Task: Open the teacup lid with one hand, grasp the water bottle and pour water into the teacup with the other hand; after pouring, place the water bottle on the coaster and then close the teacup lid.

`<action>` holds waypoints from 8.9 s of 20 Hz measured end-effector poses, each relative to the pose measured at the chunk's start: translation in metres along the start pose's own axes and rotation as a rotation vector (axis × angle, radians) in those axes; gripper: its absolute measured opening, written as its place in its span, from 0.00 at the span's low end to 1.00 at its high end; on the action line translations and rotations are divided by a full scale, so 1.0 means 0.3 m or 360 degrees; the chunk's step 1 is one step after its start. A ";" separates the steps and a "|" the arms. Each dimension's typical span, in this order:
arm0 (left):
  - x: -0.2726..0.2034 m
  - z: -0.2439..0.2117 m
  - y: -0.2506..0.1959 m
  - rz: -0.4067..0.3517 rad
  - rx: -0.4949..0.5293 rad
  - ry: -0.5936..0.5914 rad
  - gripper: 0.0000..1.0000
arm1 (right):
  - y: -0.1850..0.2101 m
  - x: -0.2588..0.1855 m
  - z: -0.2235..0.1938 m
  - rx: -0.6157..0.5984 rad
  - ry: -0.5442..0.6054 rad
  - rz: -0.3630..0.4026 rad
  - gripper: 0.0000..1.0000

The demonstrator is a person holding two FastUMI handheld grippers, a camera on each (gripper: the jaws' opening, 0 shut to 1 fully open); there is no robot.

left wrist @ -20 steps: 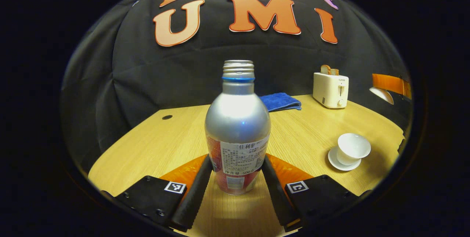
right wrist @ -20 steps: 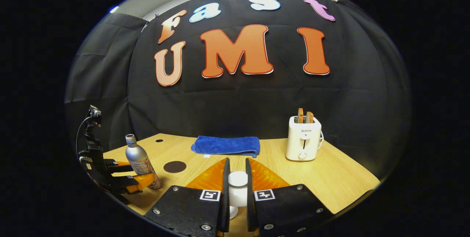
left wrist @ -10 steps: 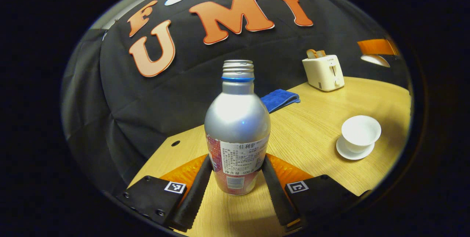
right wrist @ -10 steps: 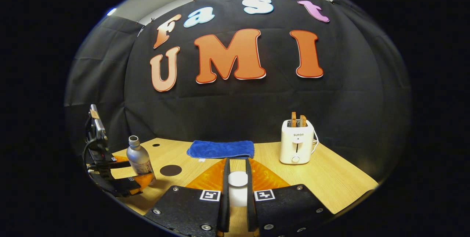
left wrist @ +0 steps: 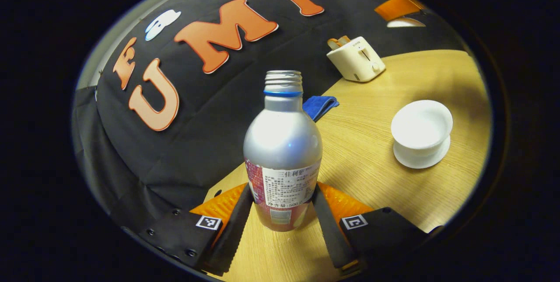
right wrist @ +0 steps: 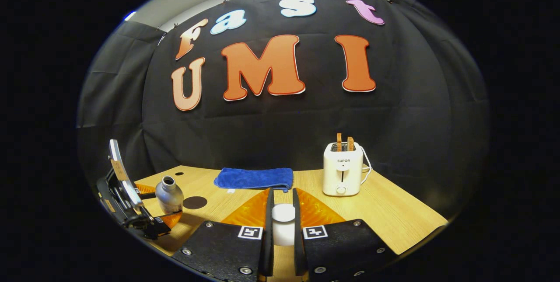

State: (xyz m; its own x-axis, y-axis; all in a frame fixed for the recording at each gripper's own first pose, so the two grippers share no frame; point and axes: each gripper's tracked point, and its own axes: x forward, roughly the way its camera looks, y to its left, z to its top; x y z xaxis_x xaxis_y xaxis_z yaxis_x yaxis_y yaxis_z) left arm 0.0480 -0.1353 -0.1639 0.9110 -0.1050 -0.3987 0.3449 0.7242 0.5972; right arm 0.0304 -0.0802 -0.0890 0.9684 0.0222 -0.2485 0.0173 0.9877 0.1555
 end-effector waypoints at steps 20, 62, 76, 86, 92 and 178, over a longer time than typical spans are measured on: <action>0.021 0.098 0.010 0.0095 0.0825 -0.0063 0.85 | -0.089 -0.016 -0.012 -0.0008 -0.0013 -0.0013 0.19; 0.032 0.298 0.097 0.0369 0.1752 -0.0332 0.83 | -0.058 -0.073 -0.034 -0.0071 -0.0012 0.0045 0.19; -0.003 0.389 0.179 0.0473 0.1850 -0.0416 0.82 | -0.008 -0.076 -0.027 -0.0124 -0.0018 0.0100 0.19; 0.012 0.378 0.147 0.0464 0.1962 -0.0439 0.84 | 0.013 -0.077 -0.036 -0.0134 -0.0009 0.0127 0.19; 0.013 0.389 0.121 0.0475 0.2024 -0.0467 0.84 | 0.021 -0.078 -0.044 -0.0138 0.0001 0.0137 0.19; 0.485 -0.040 0.179 -0.0137 -0.1411 0.0109 0.83 | 0.310 0.063 -0.207 -0.0136 0.0091 0.0228 0.85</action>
State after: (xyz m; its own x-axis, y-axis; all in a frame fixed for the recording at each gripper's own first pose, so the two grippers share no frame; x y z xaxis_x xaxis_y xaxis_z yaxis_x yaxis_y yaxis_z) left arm 0.1964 -0.1036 -0.1982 0.8649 -0.1630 -0.4748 0.0841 0.9795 -0.1829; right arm 0.0350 0.0219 -0.1385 0.9436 0.1700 -0.2840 -0.1434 0.9833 0.1123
